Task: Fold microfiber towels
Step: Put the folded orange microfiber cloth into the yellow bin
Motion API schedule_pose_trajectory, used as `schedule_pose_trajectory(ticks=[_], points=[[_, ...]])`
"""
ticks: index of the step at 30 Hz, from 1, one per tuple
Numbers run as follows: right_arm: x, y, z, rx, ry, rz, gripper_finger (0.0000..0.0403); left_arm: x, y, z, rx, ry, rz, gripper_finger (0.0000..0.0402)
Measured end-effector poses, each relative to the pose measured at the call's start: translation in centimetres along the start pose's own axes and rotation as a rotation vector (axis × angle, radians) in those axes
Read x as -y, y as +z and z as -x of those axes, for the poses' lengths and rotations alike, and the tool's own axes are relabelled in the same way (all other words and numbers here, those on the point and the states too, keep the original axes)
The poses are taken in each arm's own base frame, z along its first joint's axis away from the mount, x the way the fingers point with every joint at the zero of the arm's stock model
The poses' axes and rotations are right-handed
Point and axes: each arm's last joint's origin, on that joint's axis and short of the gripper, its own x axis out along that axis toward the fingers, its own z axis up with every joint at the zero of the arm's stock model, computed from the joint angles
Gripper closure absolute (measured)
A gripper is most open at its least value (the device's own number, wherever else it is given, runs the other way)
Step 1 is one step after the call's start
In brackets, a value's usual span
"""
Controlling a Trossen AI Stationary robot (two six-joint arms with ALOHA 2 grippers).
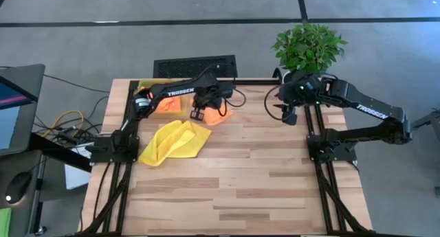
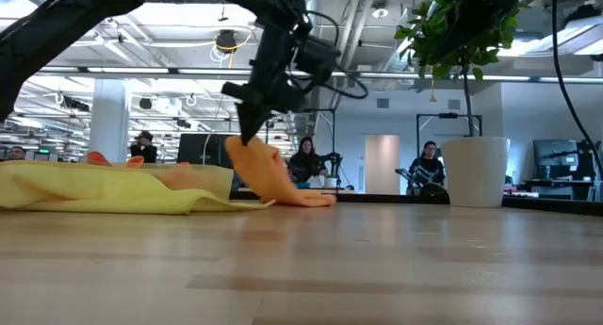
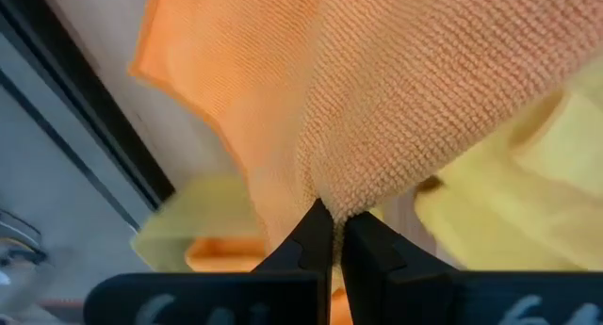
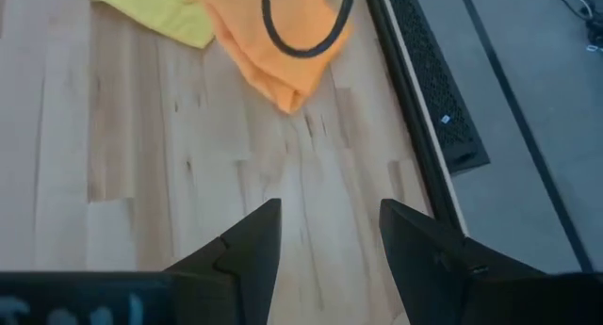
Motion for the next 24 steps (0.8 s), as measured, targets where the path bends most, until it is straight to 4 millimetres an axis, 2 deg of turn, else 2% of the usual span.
schedule_pose_trajectory(ticks=[3,7,13,18,24], points=[[0.1,0.0,0.0,-0.001,-0.004,0.016,0.0198,-0.2,-1.4,-0.7,-0.048,0.001,0.02,0.0401],[0.4,0.0,0.0,0.012,-0.015,0.007,0.0198,-0.6,-3.7,-0.7,-0.062,-0.001,0.047,0.0401],[0.5,0.3,0.0,0.037,-0.025,0.024,0.0198,-1.2,-6.5,-1.7,-0.168,0.041,0.01,0.0401],[0.5,0.5,0.0,0.055,-0.032,0.026,0.0198,-1.8,-7.6,-4.0,-0.244,-0.002,0.025,0.0399],[0.5,0.5,0.0,0.055,-0.032,0.031,0.0198,-2.3,-8.9,-5.7,-0.377,0.054,-0.034,0.0399]])
